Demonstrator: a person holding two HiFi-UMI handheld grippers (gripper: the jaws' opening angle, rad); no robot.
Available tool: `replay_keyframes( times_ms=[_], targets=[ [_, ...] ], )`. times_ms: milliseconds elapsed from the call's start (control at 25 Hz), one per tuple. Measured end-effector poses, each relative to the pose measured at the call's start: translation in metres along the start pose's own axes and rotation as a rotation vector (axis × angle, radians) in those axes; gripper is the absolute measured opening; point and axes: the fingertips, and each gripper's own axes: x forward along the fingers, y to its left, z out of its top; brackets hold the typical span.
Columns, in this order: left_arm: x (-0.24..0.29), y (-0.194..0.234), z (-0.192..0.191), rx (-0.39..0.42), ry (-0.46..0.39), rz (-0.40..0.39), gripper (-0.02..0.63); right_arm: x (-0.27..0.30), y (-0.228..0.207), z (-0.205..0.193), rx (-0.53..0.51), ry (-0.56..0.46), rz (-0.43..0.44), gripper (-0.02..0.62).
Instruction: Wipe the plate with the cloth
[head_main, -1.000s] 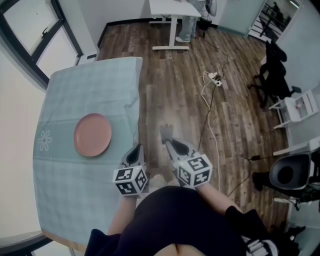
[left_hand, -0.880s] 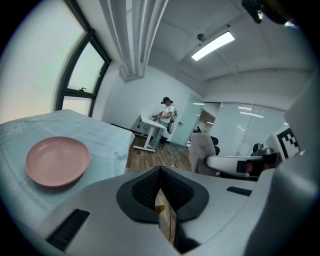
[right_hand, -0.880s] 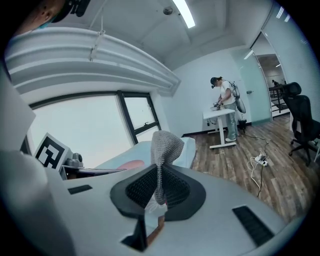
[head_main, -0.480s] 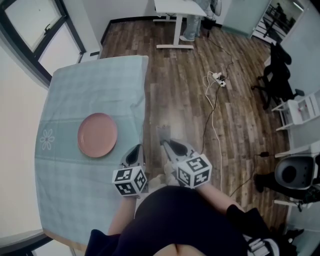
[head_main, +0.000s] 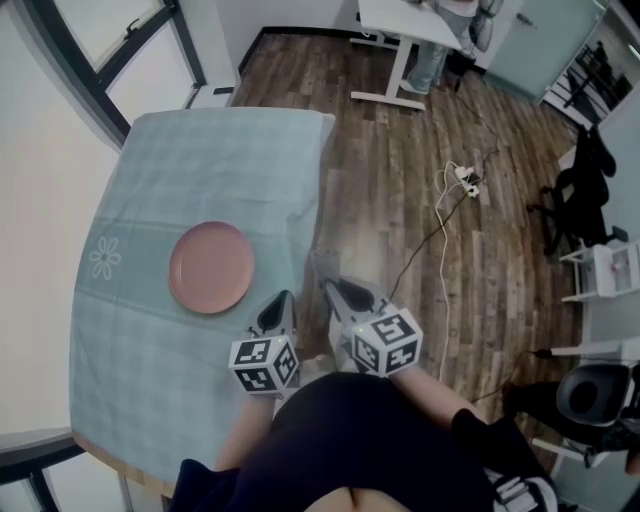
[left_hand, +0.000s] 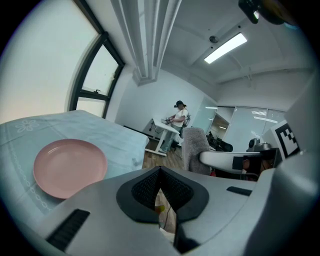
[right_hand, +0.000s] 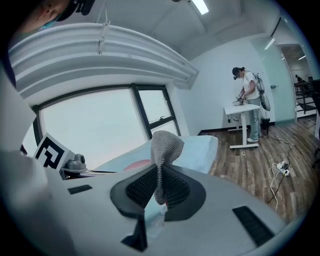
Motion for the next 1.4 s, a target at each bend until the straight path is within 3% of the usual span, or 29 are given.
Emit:
replay_keyframes(
  times_ms=[400, 760, 1400],
  targets=[
    [0.034, 0.029, 0.031, -0.102, -0.04, 0.134, 0.014, 0.059, -0.019, 0.039, -0.064, 0.053, 0.149, 0.032],
    [0.056, 0.062, 0.064, -0.217, -0.123, 0.308, 0.012, 0.116, -0.022, 0.074, -0.169, 0.129, 0.354, 0.032],
    [0.047, 0.12, 0.066, -0.407, -0.258, 0.63, 0.013, 0.194, 0.015, 0.081, -0.368, 0.262, 0.69, 0.032]
  ],
)
